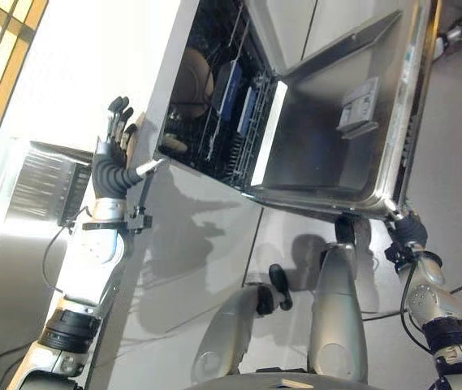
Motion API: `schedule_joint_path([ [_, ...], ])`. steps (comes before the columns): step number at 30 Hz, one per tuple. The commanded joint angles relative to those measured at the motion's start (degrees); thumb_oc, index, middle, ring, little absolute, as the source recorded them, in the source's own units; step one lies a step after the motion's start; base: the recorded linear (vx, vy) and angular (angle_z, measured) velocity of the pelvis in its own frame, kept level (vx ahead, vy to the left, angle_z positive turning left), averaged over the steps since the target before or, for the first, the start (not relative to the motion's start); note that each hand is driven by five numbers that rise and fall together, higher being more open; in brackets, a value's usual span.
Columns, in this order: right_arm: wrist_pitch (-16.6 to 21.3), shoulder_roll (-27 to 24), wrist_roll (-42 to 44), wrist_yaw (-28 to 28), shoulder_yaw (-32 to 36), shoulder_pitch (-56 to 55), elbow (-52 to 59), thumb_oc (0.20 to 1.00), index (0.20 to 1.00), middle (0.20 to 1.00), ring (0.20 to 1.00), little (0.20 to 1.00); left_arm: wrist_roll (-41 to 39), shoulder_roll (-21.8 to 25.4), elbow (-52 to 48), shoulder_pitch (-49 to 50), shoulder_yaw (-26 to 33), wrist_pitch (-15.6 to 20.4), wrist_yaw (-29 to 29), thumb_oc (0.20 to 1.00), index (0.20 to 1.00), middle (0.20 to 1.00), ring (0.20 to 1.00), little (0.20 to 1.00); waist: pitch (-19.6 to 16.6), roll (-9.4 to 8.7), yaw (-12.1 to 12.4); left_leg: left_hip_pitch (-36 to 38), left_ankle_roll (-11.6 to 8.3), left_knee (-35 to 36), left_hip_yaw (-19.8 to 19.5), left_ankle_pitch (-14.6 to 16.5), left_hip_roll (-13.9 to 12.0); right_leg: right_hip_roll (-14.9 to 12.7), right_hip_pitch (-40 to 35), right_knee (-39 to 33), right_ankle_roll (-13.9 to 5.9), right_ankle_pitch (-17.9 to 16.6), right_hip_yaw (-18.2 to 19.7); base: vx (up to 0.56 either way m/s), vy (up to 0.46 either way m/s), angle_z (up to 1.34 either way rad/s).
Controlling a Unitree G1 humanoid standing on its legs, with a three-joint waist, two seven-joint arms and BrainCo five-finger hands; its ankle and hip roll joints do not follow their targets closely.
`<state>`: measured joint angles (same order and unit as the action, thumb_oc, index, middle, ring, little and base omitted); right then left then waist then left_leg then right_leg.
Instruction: Pick up plates and place into dishwasher.
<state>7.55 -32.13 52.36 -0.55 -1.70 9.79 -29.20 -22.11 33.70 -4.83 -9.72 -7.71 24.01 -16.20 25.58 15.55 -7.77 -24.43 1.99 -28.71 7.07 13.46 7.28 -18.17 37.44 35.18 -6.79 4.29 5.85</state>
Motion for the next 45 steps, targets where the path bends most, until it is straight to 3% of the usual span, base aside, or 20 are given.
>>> schedule_joint_path([
  [1, 1.94, 3.95, -4.45, -12.39, -7.76, 18.57, 15.73, 1.0, 1.0, 1.0, 1.0, 1.0, -2.98, -0.3, -4.4, 0.86, 3.55, 0.88, 0.58, 1.0, 1.0, 1.0, 1.0, 1.0, 2.41, 2.5, 4.01, 0.96, -1.7, -8.73, 0.33, 3.01, 2.24, -6.04, -9.2, -14.83, -0.25, -11.88, 2.58, 0.09, 0.076, 0.32],
  [9, 1.37, 5.61, -4.06, -13.79, -8.23, 16.38, 16.83, 1.0, 1.0, 1.0, 1.0, 1.0, -3.21, 0.91, -5.0, 3.47, 5.55, -0.75, 0.24, 1.0, 1.0, 1.0, 1.0, 1.0, -1.72, -2.14, 8.82, 3.68, -1.03, -6.26, -2.95, 1.84, 2.33, -6.91, -16.61, -18.44, -0.3, -12.2, -2.14, 0.06, 0.024, 0.2],
  [16, 6.75, 9.64, -1.45, -12.85, -9.2, 18.04, 14.69, 1.0, 1.0, 1.0, 1.0, 1.0, -2.56, 4.6, -5.76, 3.97, 8.04, -2.2, 1.56, 1.0, 1.0, 1.0, 1.0, 1.0, -4.91, -8.27, 15.18, 4.69, -0.81, -3.8, -7.73, 0.64, 1.78, -6.87, -23.33, -21.79, -0.47, -12.63, -9.4, 0.03, -0.156, 0.4],
  [27, 15.17, 15.65, -0.8, -11.5, -10.82, 11.9, 16.02, 1.0, 1.0, 1.0, 1.0, 1.0, -1.53, 5.65, -6.89, 8.57, 13.45, -3.68, 10.05, 1.0, 1.0, 1.0, 1.0, 1.0, -10.72, -16.82, 23.84, 11.71, -0.77, 4.45, -14.41, -1.8, -1.76, -3.14, -35.8, -27.43, -1.28, -11.65, -18.25, 0.1, -0.161, 0.72],
  [31, 15.63, 16.93, -1.69, -10.43, -11.98, 11.16, 17.67, 1.0, 1.0, 1.0, 1.0, 1.0, -1.51, 5.85, -7.06, 9.19, 14.27, -3.76, 11.07, 1.0, 1.0, 1.0, 1.0, 1.0, -12.77, -18.62, 24.65, 14.59, -0.87, 8.41, -15.67, -2.93, -2.86, -2.27, -38.04, -29.44, -2.07, -12.28, -19.21, 0.04, -0.098, 0.77],
  [35, 13.79, 16.71, -2.38, -9.37, -11.96, 11.08, 19.14, 1.0, 1.0, 1.0, 1.0, 1.0, -1.77, 5.57, -6.93, 8.87, 14.36, -4.25, 11.88, 1.0, 1.0, 1.0, 1.0, 1.0, -15.47, -19.67, 24.42, 17.35, -0.99, 12.56, -15.9, -4.05, -3.82, -1.73, -38.93, -30.76, -2.72, -13.28, -19.24, 0.01, -0.053, 0.14],
  [40, 12.75, 16.31, -3.05, -7.68, -11.05, 9.71, 20.8, 1.0, 1.0, 1.0, 1.0, 1.0, -1.46, 4.67, -6.95, 8.82, 14.45, -4.88, 13.59, 1.0, 1.0, 1.0, 1.0, 1.0, -18.02, -20.24, 23.65, 20.25, -1.28, 16.22, -14.81, -4.88, -4.9, -1.5, -39.54, -31.98, -3.26, -14.2, -19.81, 0.02, -0.054, -0.08],
  [45, 10.18, 16.38, -4.57, -7.4, -10.93, 6.81, 21.46, 1.0, 1.0, 1.0, 1.0, 1.0, -1.7, 3.67, -6.14, 8.1, 14.24, -5.71, 13.88, 1.0, 1.0, 1.0, 1.0, 1.0, -19.98, -19.61, 21.69, 22.72, -1.6, 18.73, -13.12, -5.36, -6.05, -0.47, -40.02, -32.87, -3.24, -12.7, -19.18, 0.0, -0.004, -0.11],
])
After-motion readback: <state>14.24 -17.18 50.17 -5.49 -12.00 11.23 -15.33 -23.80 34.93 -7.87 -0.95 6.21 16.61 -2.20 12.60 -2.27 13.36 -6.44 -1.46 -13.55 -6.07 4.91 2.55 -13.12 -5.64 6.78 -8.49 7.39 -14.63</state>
